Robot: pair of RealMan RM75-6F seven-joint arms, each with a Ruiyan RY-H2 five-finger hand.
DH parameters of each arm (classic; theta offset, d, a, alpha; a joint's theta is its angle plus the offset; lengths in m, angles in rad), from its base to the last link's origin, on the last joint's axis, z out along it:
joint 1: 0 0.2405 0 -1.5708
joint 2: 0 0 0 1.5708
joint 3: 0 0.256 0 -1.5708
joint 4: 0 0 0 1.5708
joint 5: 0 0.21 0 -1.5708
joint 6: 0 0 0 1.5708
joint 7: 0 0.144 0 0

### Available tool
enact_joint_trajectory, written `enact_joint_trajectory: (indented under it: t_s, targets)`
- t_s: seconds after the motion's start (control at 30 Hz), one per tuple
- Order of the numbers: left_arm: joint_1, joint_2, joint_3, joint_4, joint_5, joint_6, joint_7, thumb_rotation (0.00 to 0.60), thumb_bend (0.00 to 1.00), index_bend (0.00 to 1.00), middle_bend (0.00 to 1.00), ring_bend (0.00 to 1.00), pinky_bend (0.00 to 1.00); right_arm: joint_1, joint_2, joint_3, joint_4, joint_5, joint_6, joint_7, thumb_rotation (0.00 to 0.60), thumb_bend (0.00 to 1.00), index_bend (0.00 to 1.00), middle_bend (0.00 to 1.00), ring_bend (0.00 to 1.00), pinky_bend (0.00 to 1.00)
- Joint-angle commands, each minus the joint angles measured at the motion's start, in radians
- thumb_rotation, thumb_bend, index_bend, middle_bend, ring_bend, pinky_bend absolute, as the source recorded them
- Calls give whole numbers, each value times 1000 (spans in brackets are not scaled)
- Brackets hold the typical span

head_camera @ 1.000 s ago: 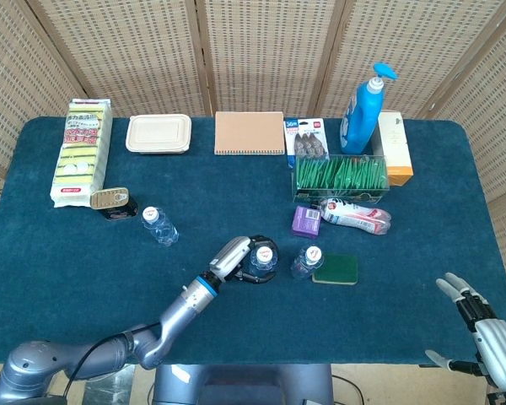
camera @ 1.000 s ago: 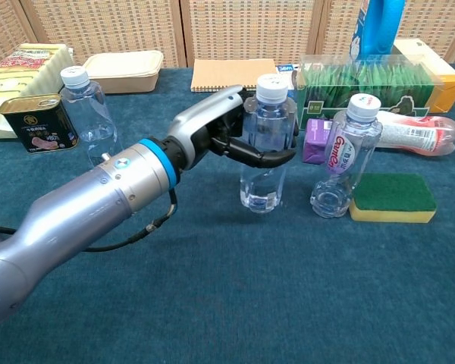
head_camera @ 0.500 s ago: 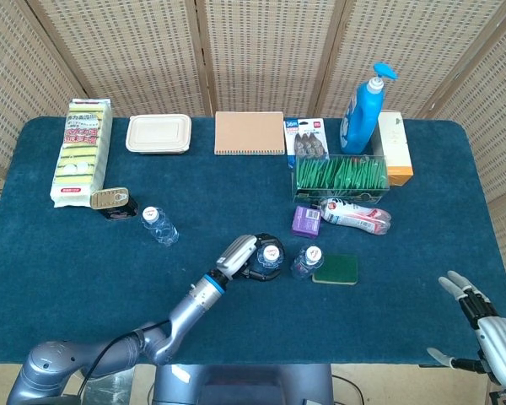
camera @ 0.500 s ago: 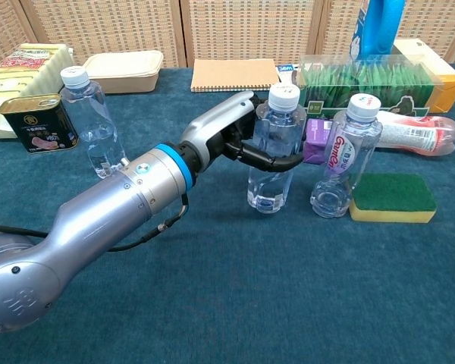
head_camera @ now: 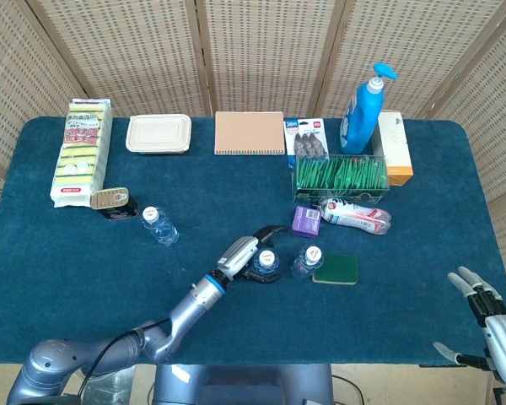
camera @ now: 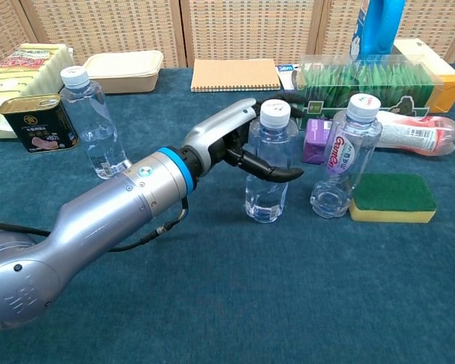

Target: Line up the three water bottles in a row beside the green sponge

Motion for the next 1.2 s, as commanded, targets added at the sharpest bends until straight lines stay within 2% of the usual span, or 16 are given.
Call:
enact_joint_trajectory:
  t_s: [0.03,0.2,0.4,0.53,0.63,0.73,0.83,1.0,1.2]
  targets:
    - [3,-1,2,1,0,8,4,600,212,0,43,6,191,-18,-26,23,5,17,34,-54,600,0,85,9,0,3]
    - [15,12,6,-26,6,33,-12,600,206,0,1,0,159,-27,-35,29,6,14,49,-78,600,0,85,2,0,0]
    - [50,106,29,-172,52,107,-11,600,196,0,0,0,135,-29,-32,28,1,10,44,-83,600,0,85,2,0,0]
    - [85,215,54,-332,79,148,28,600,195,0,0,0,133,-33,-25,23,-8,2,46,-77,600,0,86,1,0,0]
    - [123,324,62,-467,117,217,107,600,195,0,0,0,123,-40,-21,22,-12,-3,57,-77,600,0,85,1,0,0]
    - [151,401,60,-559,130,260,157,600,196,0,0,0,116,-43,-19,20,-16,-10,61,-78,600,0,85,1,0,0]
    - [187,526,33,-673,118,303,224,600,195,0,0,0,100,-45,-18,15,-18,-25,65,-81,600,0,85,1,0,0]
    - [223,670,8,-759,78,311,261,600,178,0,0,0,56,-46,-18,7,-22,-48,63,-87,600,0,85,1,0,0]
    - [288,830,8,-774,24,320,221,600,131,0,0,0,38,-44,-17,1,-28,-61,55,-92,600,0,85,1,0,0]
